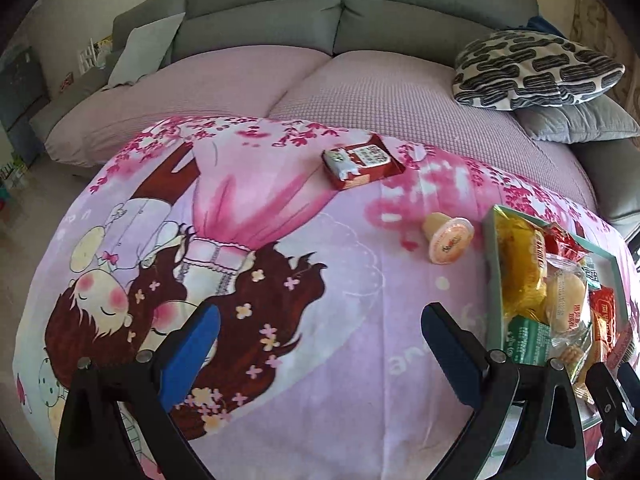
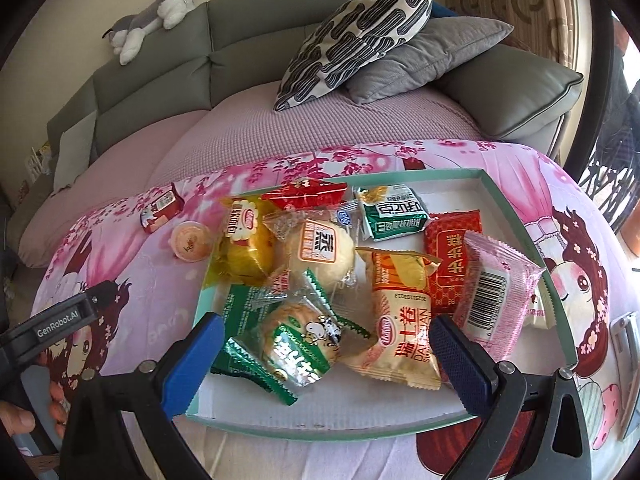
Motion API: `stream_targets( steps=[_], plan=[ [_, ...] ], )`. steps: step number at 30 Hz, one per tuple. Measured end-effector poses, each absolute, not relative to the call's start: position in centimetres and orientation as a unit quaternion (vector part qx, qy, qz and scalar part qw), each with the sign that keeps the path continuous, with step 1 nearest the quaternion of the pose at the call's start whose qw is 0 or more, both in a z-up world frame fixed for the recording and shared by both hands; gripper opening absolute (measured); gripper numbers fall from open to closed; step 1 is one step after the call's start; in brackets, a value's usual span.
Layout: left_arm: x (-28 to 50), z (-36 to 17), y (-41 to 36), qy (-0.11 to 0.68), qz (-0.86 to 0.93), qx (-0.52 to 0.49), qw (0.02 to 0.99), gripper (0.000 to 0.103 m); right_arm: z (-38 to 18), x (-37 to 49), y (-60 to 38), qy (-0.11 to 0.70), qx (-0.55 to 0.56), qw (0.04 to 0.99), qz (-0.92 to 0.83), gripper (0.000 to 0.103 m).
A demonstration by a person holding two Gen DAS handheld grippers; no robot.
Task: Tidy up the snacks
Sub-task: 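Grasp the orange jelly cup with the right tool while the left tool grasps the red milk-biscuit packet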
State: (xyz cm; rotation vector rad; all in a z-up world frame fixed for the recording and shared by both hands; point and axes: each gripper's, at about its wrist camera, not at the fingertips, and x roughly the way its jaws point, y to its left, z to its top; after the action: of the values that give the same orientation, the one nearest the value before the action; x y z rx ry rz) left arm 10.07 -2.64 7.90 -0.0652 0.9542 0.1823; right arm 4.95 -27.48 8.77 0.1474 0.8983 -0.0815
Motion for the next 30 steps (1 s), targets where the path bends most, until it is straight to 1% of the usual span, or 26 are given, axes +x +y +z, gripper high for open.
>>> stream_targets(
  steps=[6,14,20,26,28,30],
  plan=[
    [9.6,8.8,0.2,0.452,0.112,-0.045,0.884,0.101,8.6,5.1,-25.1,0.439,0.066,0.896,-0.020,0.103],
    [9.2,9.1,1.4,0.448,0.107,-0.055,0.886,0.101,8.6,5.3,-22.3,0.440,0.057,0.896,0.000,0.103],
    [9.6,9.3,2.0,0.446,0.097,-0.062,0.887,0.101,8.5,6.1,-21.1,0.437,0.077,0.896,0.008,0.103],
    [11.7,9.3,2.6,0.453,0.081,-0.062,0.886,0.101,9.2,7.9,-19.3,0.421,0.095,0.901,0.042,0.103],
    [12.9,9.3,2.6,0.457,0.067,-0.049,0.886,0.101,9.4,8.9,-19.2,0.418,0.106,0.901,0.051,0.102],
    [14.3,9.2,2.5,0.463,0.047,-0.029,0.884,0.101,9.8,10.1,-19.0,0.415,0.107,0.901,0.059,0.097]
  ],
)
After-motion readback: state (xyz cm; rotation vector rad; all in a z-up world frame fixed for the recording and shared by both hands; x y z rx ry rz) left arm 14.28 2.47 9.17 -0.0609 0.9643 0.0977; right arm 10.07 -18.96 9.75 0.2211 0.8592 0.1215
